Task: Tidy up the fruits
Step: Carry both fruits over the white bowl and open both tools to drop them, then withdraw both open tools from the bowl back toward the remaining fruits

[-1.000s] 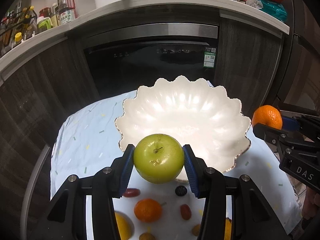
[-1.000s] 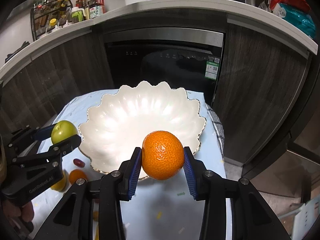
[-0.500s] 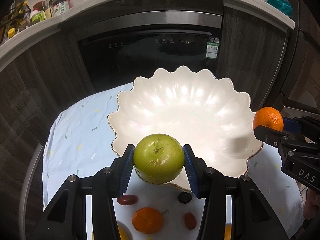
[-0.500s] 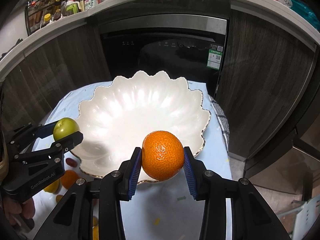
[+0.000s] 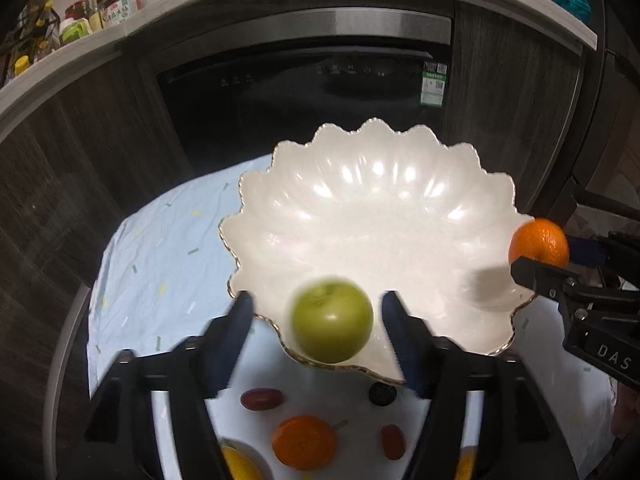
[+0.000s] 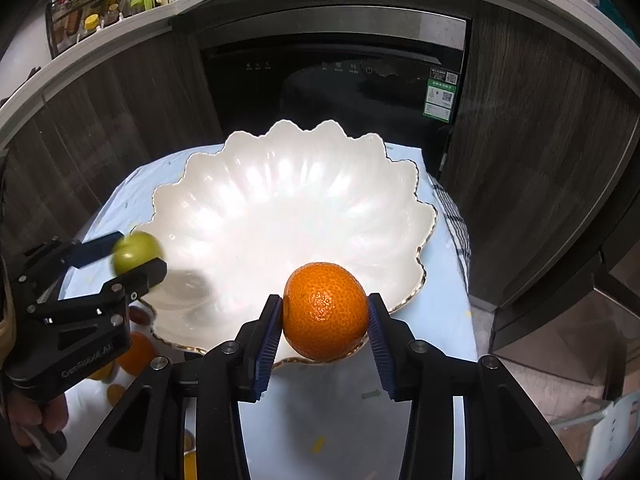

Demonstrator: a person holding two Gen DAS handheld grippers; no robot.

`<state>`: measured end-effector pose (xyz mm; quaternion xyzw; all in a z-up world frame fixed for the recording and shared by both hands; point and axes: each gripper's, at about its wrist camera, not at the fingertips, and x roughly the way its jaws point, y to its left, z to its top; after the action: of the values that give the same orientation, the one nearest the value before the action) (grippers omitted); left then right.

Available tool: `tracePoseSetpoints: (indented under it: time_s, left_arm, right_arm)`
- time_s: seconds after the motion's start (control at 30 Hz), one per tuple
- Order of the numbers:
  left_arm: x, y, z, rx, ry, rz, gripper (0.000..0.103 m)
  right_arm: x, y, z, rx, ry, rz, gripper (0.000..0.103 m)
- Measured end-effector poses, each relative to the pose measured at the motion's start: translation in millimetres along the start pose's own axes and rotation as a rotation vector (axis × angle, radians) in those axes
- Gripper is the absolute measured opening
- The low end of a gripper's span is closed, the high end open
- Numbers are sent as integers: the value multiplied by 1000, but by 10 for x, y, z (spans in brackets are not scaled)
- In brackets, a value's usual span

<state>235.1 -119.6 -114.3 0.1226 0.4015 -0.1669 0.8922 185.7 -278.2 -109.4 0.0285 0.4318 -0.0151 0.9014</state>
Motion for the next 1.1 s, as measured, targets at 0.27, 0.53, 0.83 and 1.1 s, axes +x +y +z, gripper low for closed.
tracePoseSetpoints:
  time_s: [0.27, 0.53, 0.83, 1.1]
  left_arm:
    - [-74, 23, 22, -12, -16, 11, 81]
    - [-214, 54, 34, -22, -42, 24, 84]
    - [-405, 59, -20, -27, -65, 30, 84]
    - [-604, 82, -107, -35, -81, 32, 84]
  right_arm:
    - [-186, -17, 67, 2, -76, -49, 72]
    - [-295, -31, 58, 10, -98, -54, 72]
    - [-468, 4, 5, 11, -119, -55, 72]
    - [-636, 65, -77, 11, -135, -54, 72]
